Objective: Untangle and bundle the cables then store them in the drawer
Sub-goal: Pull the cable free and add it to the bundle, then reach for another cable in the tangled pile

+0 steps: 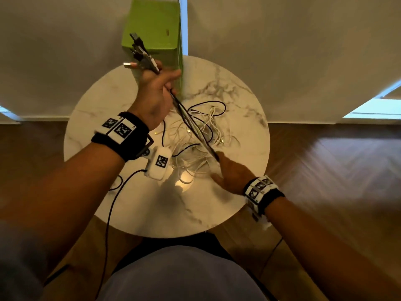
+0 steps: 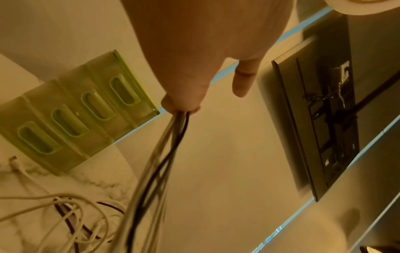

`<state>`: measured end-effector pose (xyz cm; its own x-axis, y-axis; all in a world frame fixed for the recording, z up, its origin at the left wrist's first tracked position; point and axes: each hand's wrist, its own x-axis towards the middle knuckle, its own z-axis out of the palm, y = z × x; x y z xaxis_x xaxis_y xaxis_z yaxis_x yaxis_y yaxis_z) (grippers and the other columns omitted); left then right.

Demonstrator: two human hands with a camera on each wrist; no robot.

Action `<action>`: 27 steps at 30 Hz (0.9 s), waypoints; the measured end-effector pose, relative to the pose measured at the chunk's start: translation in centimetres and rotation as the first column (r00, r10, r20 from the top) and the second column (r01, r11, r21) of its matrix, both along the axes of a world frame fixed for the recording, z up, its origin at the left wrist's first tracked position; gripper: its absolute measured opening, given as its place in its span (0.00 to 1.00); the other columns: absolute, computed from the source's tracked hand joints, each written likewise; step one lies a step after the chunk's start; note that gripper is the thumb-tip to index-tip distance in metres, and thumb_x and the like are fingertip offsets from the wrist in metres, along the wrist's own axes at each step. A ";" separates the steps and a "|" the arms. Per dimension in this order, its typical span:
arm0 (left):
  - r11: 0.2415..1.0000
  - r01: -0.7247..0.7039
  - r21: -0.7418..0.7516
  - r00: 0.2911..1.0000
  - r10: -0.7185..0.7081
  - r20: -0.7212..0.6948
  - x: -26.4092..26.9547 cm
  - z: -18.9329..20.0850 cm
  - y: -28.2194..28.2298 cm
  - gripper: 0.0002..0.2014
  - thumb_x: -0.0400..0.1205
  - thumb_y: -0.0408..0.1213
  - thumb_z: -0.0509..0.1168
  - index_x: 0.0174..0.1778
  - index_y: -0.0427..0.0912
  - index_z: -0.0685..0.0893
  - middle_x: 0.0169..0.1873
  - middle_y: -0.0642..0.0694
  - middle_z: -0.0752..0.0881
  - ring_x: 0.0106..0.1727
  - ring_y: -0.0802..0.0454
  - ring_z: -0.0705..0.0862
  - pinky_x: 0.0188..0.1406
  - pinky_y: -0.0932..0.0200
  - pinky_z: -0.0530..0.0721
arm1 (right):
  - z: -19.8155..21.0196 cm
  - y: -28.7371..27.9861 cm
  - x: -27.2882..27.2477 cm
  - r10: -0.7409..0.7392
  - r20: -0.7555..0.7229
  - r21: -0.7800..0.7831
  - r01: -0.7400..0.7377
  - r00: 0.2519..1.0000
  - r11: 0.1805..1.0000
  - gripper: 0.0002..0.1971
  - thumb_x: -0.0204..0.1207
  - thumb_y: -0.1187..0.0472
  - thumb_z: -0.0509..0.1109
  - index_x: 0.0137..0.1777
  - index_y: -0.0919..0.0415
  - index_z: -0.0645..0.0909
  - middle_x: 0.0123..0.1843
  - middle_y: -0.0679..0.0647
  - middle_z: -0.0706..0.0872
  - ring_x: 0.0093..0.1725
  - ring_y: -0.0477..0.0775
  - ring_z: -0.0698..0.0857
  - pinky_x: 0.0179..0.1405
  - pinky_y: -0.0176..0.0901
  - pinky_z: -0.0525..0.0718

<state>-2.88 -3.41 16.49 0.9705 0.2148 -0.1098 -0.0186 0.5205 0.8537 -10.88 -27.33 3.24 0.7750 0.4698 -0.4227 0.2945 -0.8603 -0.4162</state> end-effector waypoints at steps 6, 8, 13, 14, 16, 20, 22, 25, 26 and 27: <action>0.921 0.056 0.384 0.992 -0.006 -0.129 -1.6 -3.2 -0.4 0.14 0.87 0.33 0.66 0.45 0.51 0.66 0.31 0.57 0.71 0.28 0.63 0.70 0.28 0.64 0.70 | -1.7 3.9 -4.7 0.356 -0.080 -0.109 -0.363 0.931 0.925 0.44 0.81 0.38 0.65 0.86 0.61 0.49 0.73 0.64 0.77 0.63 0.68 0.82 0.60 0.56 0.80; 0.900 0.115 0.420 0.984 -0.043 -0.175 -1.6 -4.0 0.6 0.15 0.88 0.35 0.66 0.42 0.50 0.66 0.23 0.60 0.68 0.23 0.61 0.66 0.25 0.63 0.68 | -0.5 3.8 -3.8 0.367 -0.103 -0.112 -0.378 0.924 0.919 0.40 0.79 0.29 0.58 0.83 0.54 0.59 0.68 0.60 0.79 0.61 0.65 0.82 0.58 0.55 0.79; 0.907 0.153 0.393 0.975 -0.073 -0.211 -0.8 -4.8 3.1 0.18 0.87 0.35 0.66 0.37 0.52 0.66 0.21 0.57 0.63 0.22 0.57 0.60 0.22 0.60 0.63 | 4.7 2.5 4.0 0.222 -0.064 -0.020 -0.224 0.973 0.974 0.43 0.78 0.23 0.37 0.52 0.53 0.86 0.56 0.54 0.84 0.55 0.55 0.82 0.57 0.55 0.80; 0.905 0.160 0.394 0.973 -0.078 -0.216 -0.6 -5.0 3.4 0.18 0.87 0.35 0.66 0.36 0.52 0.66 0.21 0.57 0.64 0.22 0.57 0.60 0.22 0.61 0.63 | 5.3 2.3 6.0 0.150 -0.037 0.015 -0.150 0.988 0.989 0.43 0.79 0.25 0.38 0.48 0.55 0.86 0.53 0.55 0.85 0.51 0.56 0.83 0.55 0.55 0.81; 0.905 0.177 0.387 0.969 -0.091 -0.229 0.0 -5.3 3.5 0.18 0.88 0.35 0.66 0.36 0.52 0.66 0.21 0.57 0.64 0.22 0.57 0.60 0.22 0.61 0.63 | 5.3 1.8 10.2 0.021 0.039 0.055 -0.023 0.999 0.998 0.34 0.85 0.33 0.48 0.44 0.60 0.83 0.46 0.58 0.86 0.47 0.60 0.84 0.49 0.53 0.80; 0.895 0.215 0.391 0.957 -0.114 -0.265 1.5 -6.2 2.8 0.17 0.88 0.34 0.65 0.36 0.51 0.68 0.21 0.55 0.64 0.22 0.55 0.60 0.22 0.62 0.64 | 0.9 1.6 15.8 -0.205 0.015 0.016 0.204 0.979 0.979 0.14 0.86 0.54 0.62 0.57 0.65 0.81 0.58 0.65 0.87 0.59 0.67 0.83 0.51 0.49 0.76; 0.890 0.241 0.388 0.949 -0.131 -0.288 2.0 -6.7 2.1 0.16 0.87 0.34 0.66 0.37 0.50 0.68 0.21 0.53 0.64 0.22 0.54 0.60 0.22 0.62 0.64 | -1.6 2.0 16.5 -0.277 -0.091 -0.053 0.273 0.957 0.961 0.19 0.86 0.54 0.63 0.72 0.65 0.75 0.70 0.67 0.82 0.69 0.68 0.80 0.61 0.49 0.75; 0.877 0.289 0.385 0.929 -0.161 -0.332 3.0 -7.6 1.2 0.15 0.87 0.35 0.67 0.39 0.49 0.69 0.23 0.52 0.64 0.24 0.53 0.62 0.23 0.60 0.65 | -4.4 3.3 16.1 -0.223 -0.149 -0.114 0.207 0.963 0.972 0.24 0.86 0.54 0.62 0.78 0.64 0.70 0.74 0.68 0.76 0.72 0.70 0.76 0.68 0.55 0.75; 0.871 0.305 0.386 0.924 -0.173 -0.341 3.1 -7.8 1.0 0.15 0.87 0.35 0.67 0.39 0.49 0.69 0.23 0.52 0.65 0.23 0.54 0.62 0.23 0.60 0.66 | -4.9 3.7 15.5 -0.160 -0.112 -0.105 0.149 0.981 0.983 0.21 0.86 0.55 0.62 0.75 0.64 0.74 0.71 0.69 0.77 0.70 0.71 0.77 0.67 0.58 0.77; 0.865 0.318 0.387 0.920 -0.183 -0.346 3.2 -8.1 0.9 0.15 0.87 0.35 0.67 0.39 0.48 0.69 0.23 0.52 0.65 0.23 0.55 0.63 0.23 0.60 0.67 | -5.1 4.1 14.9 -0.091 -0.074 -0.083 0.085 0.993 0.993 0.18 0.85 0.55 0.62 0.70 0.63 0.79 0.66 0.68 0.80 0.66 0.71 0.79 0.64 0.59 0.78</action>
<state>0.36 -2.51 8.38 0.9362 0.0591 -0.3464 0.3433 0.0558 0.9375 4.01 -23.27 -1.87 0.7750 0.3639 -0.5167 0.1857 -0.9126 -0.3641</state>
